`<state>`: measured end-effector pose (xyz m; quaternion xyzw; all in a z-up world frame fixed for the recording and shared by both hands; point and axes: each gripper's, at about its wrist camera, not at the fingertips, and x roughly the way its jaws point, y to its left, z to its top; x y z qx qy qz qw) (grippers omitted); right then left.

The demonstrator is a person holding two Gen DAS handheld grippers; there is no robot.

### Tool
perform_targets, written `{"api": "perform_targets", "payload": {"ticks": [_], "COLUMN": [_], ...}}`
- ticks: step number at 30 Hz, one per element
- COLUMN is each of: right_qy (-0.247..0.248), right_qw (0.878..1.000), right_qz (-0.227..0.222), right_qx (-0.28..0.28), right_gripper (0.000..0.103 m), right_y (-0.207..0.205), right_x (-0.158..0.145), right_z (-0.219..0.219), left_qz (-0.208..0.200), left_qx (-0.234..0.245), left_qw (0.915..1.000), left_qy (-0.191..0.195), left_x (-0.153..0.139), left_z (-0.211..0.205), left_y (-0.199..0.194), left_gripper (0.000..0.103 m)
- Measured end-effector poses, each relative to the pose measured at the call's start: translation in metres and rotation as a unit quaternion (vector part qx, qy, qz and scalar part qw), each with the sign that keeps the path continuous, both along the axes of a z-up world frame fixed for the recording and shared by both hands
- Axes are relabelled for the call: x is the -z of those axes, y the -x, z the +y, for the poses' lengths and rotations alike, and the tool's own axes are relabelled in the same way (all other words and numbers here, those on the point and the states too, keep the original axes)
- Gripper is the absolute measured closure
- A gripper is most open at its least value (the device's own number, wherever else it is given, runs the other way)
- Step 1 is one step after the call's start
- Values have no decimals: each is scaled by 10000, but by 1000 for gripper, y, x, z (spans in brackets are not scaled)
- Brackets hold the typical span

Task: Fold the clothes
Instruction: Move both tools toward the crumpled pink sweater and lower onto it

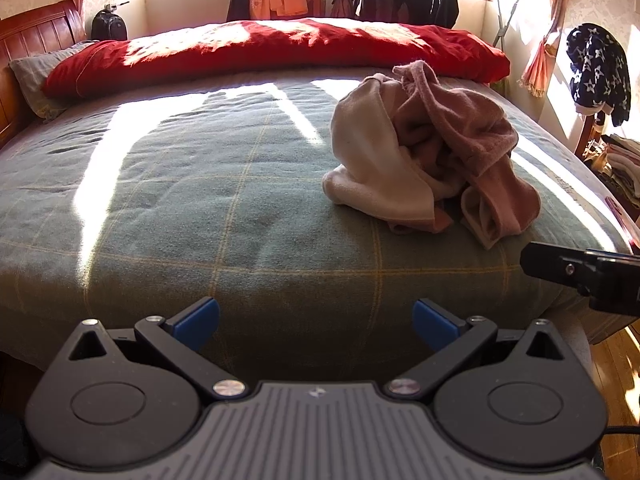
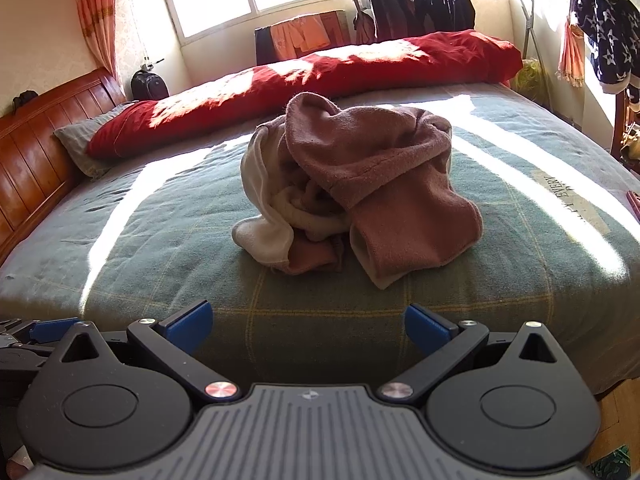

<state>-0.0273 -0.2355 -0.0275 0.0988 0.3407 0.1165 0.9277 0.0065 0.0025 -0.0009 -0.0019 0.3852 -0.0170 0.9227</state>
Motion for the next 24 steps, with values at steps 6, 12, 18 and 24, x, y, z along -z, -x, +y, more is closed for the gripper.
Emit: {"api": "perform_targets", "payload": {"ticks": [6, 12, 18, 24], "right_qy": [145, 675, 1286, 1475], "right_qw": [9998, 9962, 9897, 9872], "right_qz": [-133, -542, -630, -610], "right_qx": [-34, -83, -40, -49], "right_gripper": [0, 0, 0, 0], "right_y": [-17, -42, -76, -106], "right_x": [2, 0, 10, 15], "right_z": [-4, -5, -7, -7], "left_qz": [-195, -350, -483, -192], "left_qx": [96, 80, 246, 394], "left_qw": [9996, 9993, 9984, 9989], "left_qy": [170, 143, 142, 146], "left_x": [-1, 3, 18, 27], "left_z": [-1, -5, -8, -13], "left_y": [-18, -45, -70, -98], "left_gripper": [1, 0, 1, 1]}}
